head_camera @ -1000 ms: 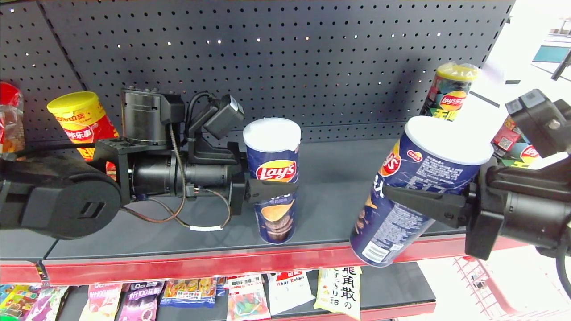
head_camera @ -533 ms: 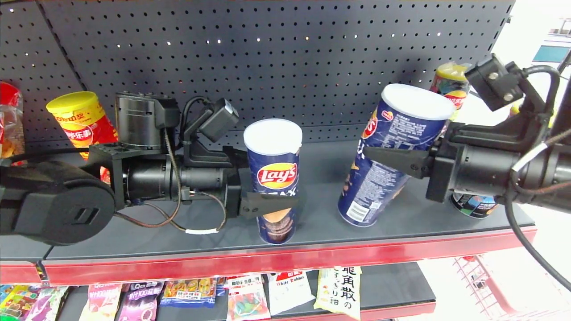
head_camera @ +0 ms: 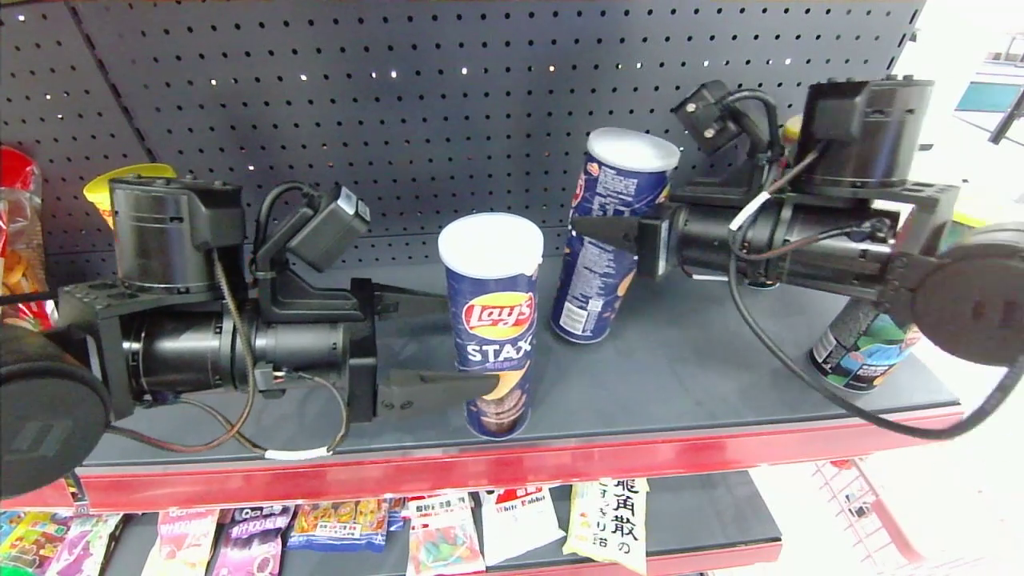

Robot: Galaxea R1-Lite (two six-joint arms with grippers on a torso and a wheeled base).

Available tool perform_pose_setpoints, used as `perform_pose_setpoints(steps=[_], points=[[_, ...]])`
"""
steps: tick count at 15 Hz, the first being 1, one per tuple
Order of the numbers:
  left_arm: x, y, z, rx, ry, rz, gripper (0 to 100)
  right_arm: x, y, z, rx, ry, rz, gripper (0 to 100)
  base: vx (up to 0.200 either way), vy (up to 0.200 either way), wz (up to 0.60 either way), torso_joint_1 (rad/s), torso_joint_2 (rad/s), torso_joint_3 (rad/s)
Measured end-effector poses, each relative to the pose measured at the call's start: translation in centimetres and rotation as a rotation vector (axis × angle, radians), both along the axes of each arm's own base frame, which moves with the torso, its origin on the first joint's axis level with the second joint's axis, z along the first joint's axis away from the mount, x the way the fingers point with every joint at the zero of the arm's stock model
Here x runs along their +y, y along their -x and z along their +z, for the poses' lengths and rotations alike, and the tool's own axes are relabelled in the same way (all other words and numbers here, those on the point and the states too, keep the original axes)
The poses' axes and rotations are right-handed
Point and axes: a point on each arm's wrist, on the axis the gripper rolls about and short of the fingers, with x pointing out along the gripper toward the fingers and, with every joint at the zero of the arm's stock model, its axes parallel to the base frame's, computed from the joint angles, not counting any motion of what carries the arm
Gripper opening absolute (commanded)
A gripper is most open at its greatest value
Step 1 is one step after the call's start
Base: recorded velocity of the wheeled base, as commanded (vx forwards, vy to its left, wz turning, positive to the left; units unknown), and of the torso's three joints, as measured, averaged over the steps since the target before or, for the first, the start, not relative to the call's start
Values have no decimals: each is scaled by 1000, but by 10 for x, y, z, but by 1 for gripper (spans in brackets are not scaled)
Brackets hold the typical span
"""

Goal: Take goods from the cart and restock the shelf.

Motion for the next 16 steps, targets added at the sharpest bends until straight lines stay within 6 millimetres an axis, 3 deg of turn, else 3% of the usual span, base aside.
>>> perform_pose_setpoints(steps=[4,10,14,15,16], points=[[18,13,-3,3,-16,79,100,27,-35,-7,-29,11,18,0,0,0,0,0,0,0],[46,15,-2,-20,-24,203,100,47,-52,-23,-16,60,44,0,0,0,0,0,0,0],[51,17,0,-24,-19,222,100,50,-57,-23,1,71,44,0,0,0,0,0,0,0],[51,18,1,-24,-18,223,100,51,-58,-23,0,71,44,100,0,0,0,0,0,0],[51,18,1,-25,-17,223,100,51,-58,-24,2,72,41,100,0,0,0,0,0,0]])
